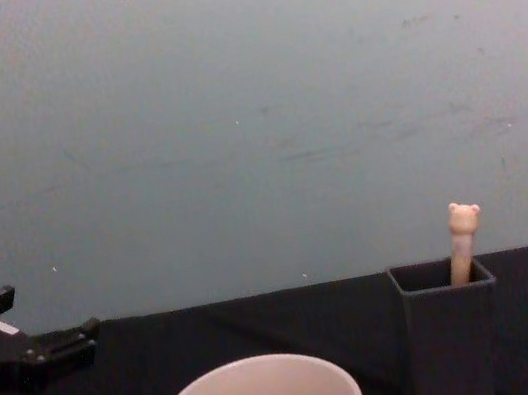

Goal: Pick up the stirring spoon with one hand, stir inside the cup, then place it back in its original position.

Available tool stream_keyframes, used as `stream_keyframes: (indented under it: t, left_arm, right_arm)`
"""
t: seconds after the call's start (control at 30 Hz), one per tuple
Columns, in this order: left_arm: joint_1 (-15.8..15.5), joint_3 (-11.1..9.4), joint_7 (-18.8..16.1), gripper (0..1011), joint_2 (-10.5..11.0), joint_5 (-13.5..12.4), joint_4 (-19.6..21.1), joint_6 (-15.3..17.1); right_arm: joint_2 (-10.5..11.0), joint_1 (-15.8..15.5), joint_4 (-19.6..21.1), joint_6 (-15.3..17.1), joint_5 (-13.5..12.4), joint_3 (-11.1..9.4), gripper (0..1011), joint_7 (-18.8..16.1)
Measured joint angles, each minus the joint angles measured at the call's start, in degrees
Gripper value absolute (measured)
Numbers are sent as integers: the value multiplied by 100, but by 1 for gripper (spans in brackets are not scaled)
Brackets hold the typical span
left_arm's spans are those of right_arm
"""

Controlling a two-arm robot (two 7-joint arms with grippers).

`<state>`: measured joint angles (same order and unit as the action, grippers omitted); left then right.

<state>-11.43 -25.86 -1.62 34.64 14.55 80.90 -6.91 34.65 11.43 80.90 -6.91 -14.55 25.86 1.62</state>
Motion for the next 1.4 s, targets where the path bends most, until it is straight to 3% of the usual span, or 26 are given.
stream_keyframes:
  t: [0.3,0.5,0.67,0.9,1.03,1.17,1.4]
  left_arm:
    - [0,0,0,1001,0,0,0,0]
    - [0,0,0,1001,0,0,0,0]
    - [0,0,0,1001,0,0,0,0]
    - [0,0,0,1001,0,0,0,0]
    - [0,0,0,1001,0,0,0,0]
    - [0,0,0,1001,0,0,0,0]
    - [0,0,0,1001,0,0,0,0]
  right_arm:
    - [-3,-1,0,-1,0,-8,1002,-6]
    - [-25,-87,131,11,-227,-185,1002,-287]
    - [5,-232,390,138,-772,-387,1002,-811]
    - [113,-440,761,556,-1952,-679,1002,-2026]
    - [175,-496,854,734,-2310,-743,1002,-2551]
    - [215,-491,866,820,-2421,-712,1002,-2977]
    - [71,-251,657,839,-2321,-537,1002,-3228]
